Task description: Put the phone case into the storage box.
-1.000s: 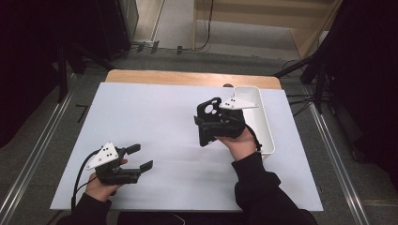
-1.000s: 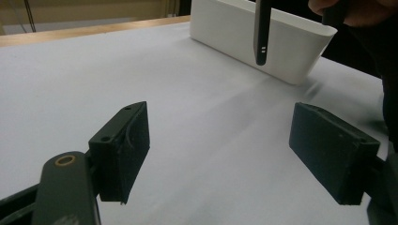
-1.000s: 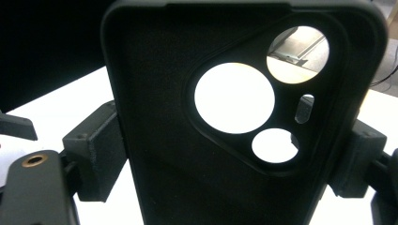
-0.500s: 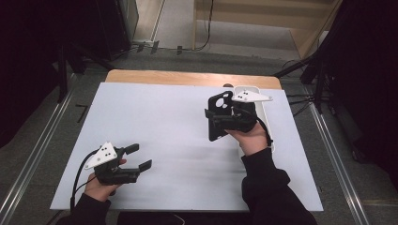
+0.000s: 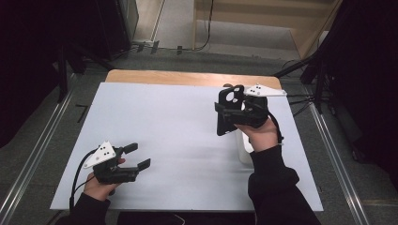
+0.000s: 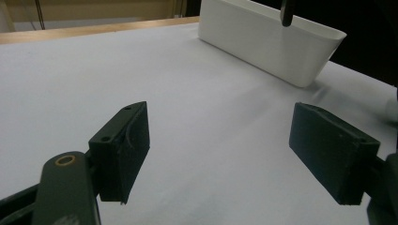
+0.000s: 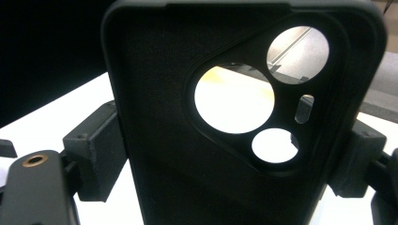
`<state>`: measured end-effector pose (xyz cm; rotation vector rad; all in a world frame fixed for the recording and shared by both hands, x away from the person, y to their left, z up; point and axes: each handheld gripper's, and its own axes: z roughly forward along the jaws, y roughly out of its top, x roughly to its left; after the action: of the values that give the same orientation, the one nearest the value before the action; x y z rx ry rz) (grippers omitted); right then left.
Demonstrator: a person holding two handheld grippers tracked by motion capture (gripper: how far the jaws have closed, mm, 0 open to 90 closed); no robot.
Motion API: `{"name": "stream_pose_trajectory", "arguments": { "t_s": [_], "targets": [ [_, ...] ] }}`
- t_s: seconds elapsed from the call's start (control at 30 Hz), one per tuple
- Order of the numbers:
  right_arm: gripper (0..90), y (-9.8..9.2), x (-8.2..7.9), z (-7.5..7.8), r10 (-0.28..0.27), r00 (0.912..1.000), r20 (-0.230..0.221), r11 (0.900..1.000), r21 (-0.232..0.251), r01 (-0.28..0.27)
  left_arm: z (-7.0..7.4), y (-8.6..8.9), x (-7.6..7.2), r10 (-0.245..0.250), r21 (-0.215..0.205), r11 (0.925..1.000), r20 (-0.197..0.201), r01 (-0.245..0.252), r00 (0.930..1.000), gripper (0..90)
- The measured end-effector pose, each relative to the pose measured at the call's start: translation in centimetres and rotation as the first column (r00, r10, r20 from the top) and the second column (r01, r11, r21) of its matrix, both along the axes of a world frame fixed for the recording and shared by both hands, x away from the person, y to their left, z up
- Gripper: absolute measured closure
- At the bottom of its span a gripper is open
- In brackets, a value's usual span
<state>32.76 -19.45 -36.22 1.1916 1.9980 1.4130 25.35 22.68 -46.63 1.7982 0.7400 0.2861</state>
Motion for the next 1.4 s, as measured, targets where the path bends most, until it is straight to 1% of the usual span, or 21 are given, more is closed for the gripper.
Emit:
{"name": "stream_pose_trajectory", "arguments": {
  "t_s": [0.13,0.27,0.47,0.67,0.97,1.0,1.1,1.13,1.23,1.3,1.4],
  "targets": [
    [13.2,-0.9,-0.1,0.5,-0.018,0.9998,0.008,1.000,0.004,0.018,0.0,-0.1,0.0,-0.001,-0.002,1.0000,0.000,0.001,1.0000,20.6],
    [13.2,-1.9,-0.1,0.8,-0.045,0.9990,0.006,0.999,0.016,0.045,0.0,-0.1,0.1,-0.003,-0.002,1.0000,0.003,0.003,1.0000,20.6],
    [13.2,-3.0,-0.1,0.9,-0.072,0.9973,0.007,0.997,0.023,0.072,0.0,0.0,0.1,-0.003,-0.003,1.0000,0.004,0.003,1.0000,20.6],
    [13.2,-4.1,0.1,0.9,-0.109,0.9940,0.009,0.994,0.016,0.109,0.1,-0.1,0.1,-0.005,-0.004,1.0000,0.003,0.005,1.0000,20.6],
    [13.2,-5.0,0.2,0.4,-0.149,0.9888,0.001,0.989,0.013,0.149,0.1,-0.2,0.2,-0.014,0.006,0.9999,0.004,0.014,0.9999,20.6],
    [13.2,-5.0,0.2,0.3,-0.154,0.9880,0.002,0.988,0.015,0.154,0.1,-0.2,0.2,-0.017,0.005,0.9998,0.005,0.017,0.9998,20.6],
    [13.2,-5.1,0.3,0.2,-0.172,0.9851,0.013,0.985,0.002,0.172,0.1,-0.2,0.2,-0.015,-0.002,0.9999,0.004,0.015,0.9999,20.6],
    [13.2,-5.2,0.4,0.1,-0.174,0.9847,0.011,0.985,0.006,0.174,0.1,-0.2,0.3,-0.014,-0.006,0.9999,0.001,0.014,0.9999,20.6],
    [13.2,-5.3,0.8,0.1,-0.184,0.9829,0.008,0.983,0.000,0.184,0.1,-0.2,0.2,-0.013,-0.009,0.9999,0.004,0.013,0.9999,20.6],
    [13.2,-5.4,1.1,0.0,-0.189,0.9819,0.002,0.982,-0.003,0.189,0.0,-0.3,0.3,-0.016,-0.002,0.9999,0.005,0.016,0.9999,20.6],
    [13.2,-5.6,1.6,0.0,-0.202,0.9794,-0.002,0.979,0.003,0.202,0.0,-0.4,0.3,-0.017,0.003,0.9999,0.004,0.017,0.9998,20.6]
  ]
}}
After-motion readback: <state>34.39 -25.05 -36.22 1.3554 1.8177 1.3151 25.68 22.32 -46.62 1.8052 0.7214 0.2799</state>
